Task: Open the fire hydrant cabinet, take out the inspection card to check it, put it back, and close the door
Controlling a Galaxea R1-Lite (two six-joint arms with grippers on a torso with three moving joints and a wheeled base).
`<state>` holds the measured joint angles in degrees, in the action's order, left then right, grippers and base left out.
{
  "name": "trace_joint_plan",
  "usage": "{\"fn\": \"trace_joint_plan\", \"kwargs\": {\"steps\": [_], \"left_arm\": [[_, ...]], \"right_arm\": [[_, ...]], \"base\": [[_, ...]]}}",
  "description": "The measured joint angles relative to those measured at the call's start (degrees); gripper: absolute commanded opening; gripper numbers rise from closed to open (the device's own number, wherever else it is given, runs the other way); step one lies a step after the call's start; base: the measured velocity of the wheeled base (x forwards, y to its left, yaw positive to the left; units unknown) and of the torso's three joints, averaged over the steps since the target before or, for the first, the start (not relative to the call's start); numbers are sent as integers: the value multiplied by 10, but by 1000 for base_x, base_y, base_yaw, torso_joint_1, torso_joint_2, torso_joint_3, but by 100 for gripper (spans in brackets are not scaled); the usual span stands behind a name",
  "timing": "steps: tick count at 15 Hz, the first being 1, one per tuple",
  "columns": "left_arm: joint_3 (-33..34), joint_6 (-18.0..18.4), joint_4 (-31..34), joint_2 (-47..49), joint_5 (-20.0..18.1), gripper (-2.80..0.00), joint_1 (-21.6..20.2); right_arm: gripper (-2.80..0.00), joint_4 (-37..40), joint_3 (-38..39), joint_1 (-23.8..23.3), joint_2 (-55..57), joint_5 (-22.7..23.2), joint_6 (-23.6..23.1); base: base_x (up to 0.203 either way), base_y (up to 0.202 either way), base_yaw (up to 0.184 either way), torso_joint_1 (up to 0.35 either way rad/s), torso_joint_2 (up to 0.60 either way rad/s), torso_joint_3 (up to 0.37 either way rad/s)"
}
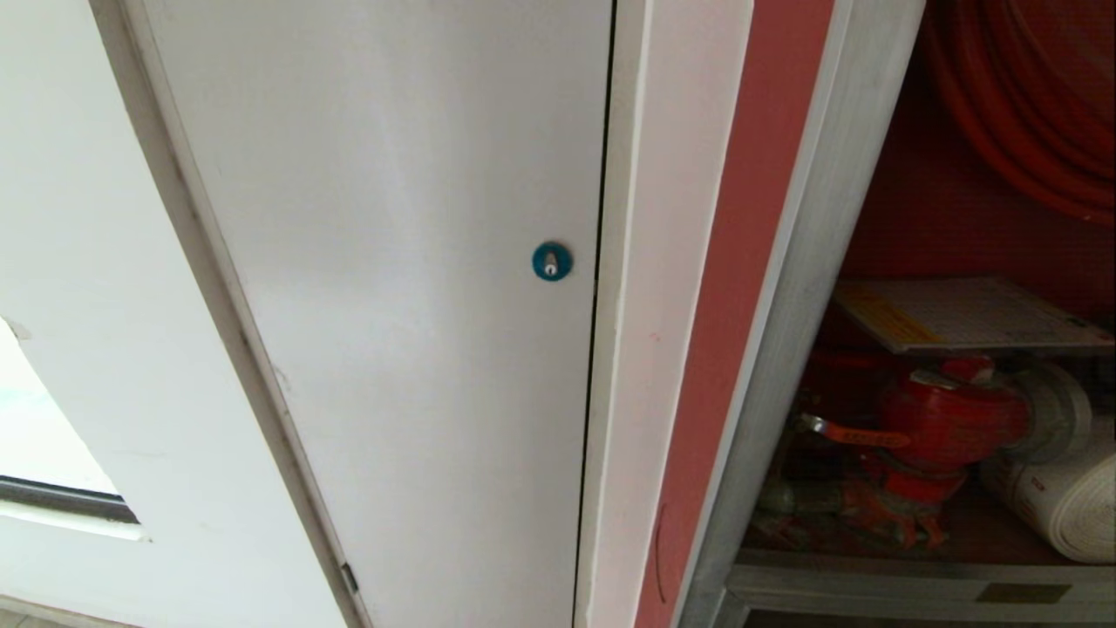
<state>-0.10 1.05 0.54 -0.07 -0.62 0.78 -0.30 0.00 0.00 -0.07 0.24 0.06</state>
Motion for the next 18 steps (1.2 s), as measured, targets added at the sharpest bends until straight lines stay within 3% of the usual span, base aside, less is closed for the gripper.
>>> {"fn": "trace_joint_plan", "kwargs": {"steps": [18], "left_arm": [[0,0,0,0,0,-280,0]], "right_arm": [[-280,0,0,0,0,2,-5]], "base": [[0,0,0,0,0,0]]}}
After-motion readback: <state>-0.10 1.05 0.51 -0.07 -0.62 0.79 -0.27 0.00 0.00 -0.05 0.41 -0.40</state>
